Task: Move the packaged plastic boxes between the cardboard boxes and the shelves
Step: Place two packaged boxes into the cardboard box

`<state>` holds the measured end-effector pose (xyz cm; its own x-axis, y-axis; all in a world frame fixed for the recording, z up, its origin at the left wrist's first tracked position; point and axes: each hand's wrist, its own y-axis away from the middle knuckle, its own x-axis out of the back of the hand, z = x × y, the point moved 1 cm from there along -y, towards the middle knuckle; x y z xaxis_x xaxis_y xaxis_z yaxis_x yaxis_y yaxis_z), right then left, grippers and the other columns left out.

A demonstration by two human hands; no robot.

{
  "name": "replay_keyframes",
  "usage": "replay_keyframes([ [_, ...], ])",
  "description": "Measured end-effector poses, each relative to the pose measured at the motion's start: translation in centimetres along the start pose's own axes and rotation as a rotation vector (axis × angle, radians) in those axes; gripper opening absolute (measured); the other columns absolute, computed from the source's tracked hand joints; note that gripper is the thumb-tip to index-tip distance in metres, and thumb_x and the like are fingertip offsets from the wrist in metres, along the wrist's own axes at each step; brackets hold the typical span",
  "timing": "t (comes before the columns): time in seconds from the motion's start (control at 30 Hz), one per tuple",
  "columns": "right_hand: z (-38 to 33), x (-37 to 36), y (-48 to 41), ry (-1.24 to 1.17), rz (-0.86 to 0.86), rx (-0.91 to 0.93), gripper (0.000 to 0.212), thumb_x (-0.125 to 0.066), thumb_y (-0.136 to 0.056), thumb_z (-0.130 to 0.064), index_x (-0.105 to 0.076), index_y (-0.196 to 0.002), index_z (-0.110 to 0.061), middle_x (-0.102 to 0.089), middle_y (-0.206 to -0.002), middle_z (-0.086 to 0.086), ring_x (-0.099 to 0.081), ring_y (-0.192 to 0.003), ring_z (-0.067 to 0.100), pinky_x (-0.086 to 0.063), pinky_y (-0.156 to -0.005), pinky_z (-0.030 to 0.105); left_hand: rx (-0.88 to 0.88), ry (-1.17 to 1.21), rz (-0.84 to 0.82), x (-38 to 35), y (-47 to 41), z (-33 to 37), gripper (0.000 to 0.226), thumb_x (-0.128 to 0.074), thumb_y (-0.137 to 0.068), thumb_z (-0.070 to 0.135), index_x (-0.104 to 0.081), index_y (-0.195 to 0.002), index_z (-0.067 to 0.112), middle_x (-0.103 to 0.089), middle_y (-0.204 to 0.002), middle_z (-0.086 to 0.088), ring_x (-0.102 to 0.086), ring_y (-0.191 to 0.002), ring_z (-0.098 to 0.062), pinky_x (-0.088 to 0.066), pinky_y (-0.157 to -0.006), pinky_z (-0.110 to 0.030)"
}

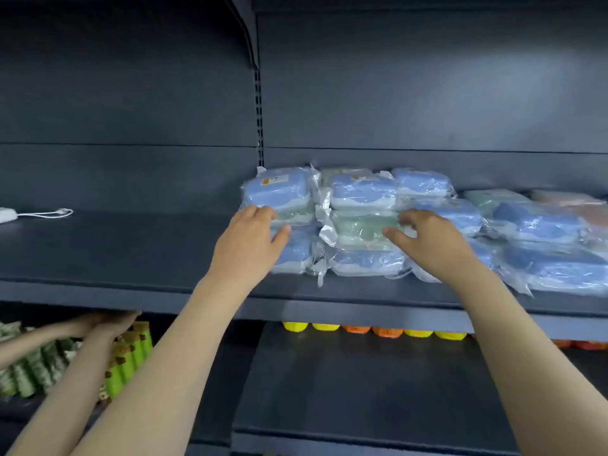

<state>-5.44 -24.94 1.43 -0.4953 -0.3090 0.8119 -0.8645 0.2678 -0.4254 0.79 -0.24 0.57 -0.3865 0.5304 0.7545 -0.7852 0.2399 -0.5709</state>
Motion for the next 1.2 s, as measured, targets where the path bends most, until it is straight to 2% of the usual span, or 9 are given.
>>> replay_keyframes([
  [0.13,-0.5,-0.8,-2.2,-0.101,0.101,-0.147,0.050,-0.053,-0.092,-0.046,-0.057,-0.124,-0.008,-0.058,-0.128,0.008,-0.053,-0.116,0.027,-0.036,-0.084,0.029,0.117,0.054,0.037,-1.5,-2.8,-3.6,0.039,-0.046,-0.095,0.038,-0.055,-0.115,0.006,-0.055,-0.113,-0.011,-0.050,-0.105,-0.029,-0.043,-0.084,-0.037],
  [0.33,-1.3,-1.4,-3.9,-0.192,0.005,-0.315,0.065,-0.049,-0.091,-0.053,-0.056,-0.118,0.006,-0.062,-0.116,0.021,-0.055,-0.106,0.034,-0.041,-0.087,0.038,0.285,-0.012,-0.249,-4.4,-4.3,-6.2,0.068,-0.036,-0.088,0.065,-0.054,-0.107,0.003,-0.059,-0.110,-0.015,-0.053,-0.102,-0.032,-0.042,-0.080,-0.035],
  [0.47,-1.3,-2.3,-4.1,-0.304,-0.038,-0.407,0.063,-0.053,-0.086,-0.059,-0.057,-0.120,-0.006,-0.062,-0.097,0.004,-0.050,-0.096,0.022,-0.033,-0.080,0.030,0.360,0.126,-0.342,-4.9,-4.2,-6.4,0.081,-0.035,-0.078,0.078,-0.053,-0.113,0.007,-0.058,-0.110,-0.009,-0.056,-0.102,-0.030,-0.042,-0.076,-0.032],
  [0.57,-1.2,-2.6,-4.1,-0.351,-0.085,-0.465,0.075,-0.056,-0.078,-0.067,-0.053,-0.127,-0.009,-0.060,-0.111,0.003,-0.050,-0.102,0.023,-0.035,-0.084,0.032,0.396,0.205,-0.338,-4.8,-4.2,-6.3,0.088,-0.046,-0.075,0.076,-0.042,-0.122,0.002,-0.052,-0.111,-0.008,-0.053,-0.102,-0.028,-0.042,-0.071,-0.032],
  [0.67,-1.2,-2.3,-4.2,-0.299,-0.094,-0.482,0.084,-0.057,-0.074,-0.071,-0.051,-0.128,-0.006,-0.057,-0.121,0.007,-0.052,-0.104,0.025,-0.037,-0.083,0.033,0.430,0.437,-0.300,-4.8,-4.1,-6.2,0.075,-0.065,-0.071,0.064,-0.035,-0.112,0.009,-0.049,-0.116,-0.006,-0.050,-0.097,-0.022,-0.037,-0.059,-0.028],
  [0.9,-1.6,-2.1,-3.5,-0.401,0.023,-0.505,0.071,-0.068,-0.072,-0.062,-0.060,-0.104,0.001,-0.059,-0.091,0.005,-0.056,-0.085,0.022,-0.037,-0.070,0.030,0.516,0.786,-0.097,-5.2,-3.2,-6.2,0.068,-0.082,-0.067,0.039,-0.037,-0.111,0.015,-0.044,-0.127,-0.006,-0.052,-0.102,-0.019,-0.042,-0.072,-0.029],
  [1.03,-2.7,-1.4,-2.6,-0.435,0.104,-0.507,0.059,-0.074,-0.071,-0.055,-0.033,-0.066,-0.013,-0.030,-0.067,0.000,-0.033,-0.059,0.018,-0.023,-0.051,0.028,0.607,0.917,-0.044,-5.0,-2.7,-6.9,0.101,-0.086,-0.052,0.050,-0.041,-0.133,0.010,-0.047,-0.134,-0.007,-0.056,-0.111,-0.023,-0.048,-0.090,-0.036],
  [1.1,-2.9,-1.2,-2.2,-0.467,0.133,-0.500,0.059,-0.076,-0.069,-0.054,-0.032,-0.065,-0.014,-0.031,-0.072,0.001,-0.034,-0.064,0.018,-0.022,-0.050,0.029,0.614,0.960,-0.015,-4.7,-2.2,-6.9,0.091,-0.085,-0.047,0.056,-0.055,-0.121,0.013,-0.056,-0.125,-0.007,-0.062,-0.099,-0.020,-0.051,-0.076,-0.030],
  [1.2,-2.6,-1.2,-1.7,-0.560,0.156,-0.556,0.058,-0.077,-0.065,-0.056,-0.050,-0.084,-0.008,-0.050,-0.103,0.009,-0.047,-0.086,0.023,-0.034,-0.060,0.029,0.628,1.042,0.000,-4.3,-1.7,-6.5,0.059,-0.081,-0.070,0.037,-0.056,-0.116,0.009,-0.062,-0.113,-0.003,-0.061,-0.088,-0.013,-0.042,-0.064,-0.020],
])
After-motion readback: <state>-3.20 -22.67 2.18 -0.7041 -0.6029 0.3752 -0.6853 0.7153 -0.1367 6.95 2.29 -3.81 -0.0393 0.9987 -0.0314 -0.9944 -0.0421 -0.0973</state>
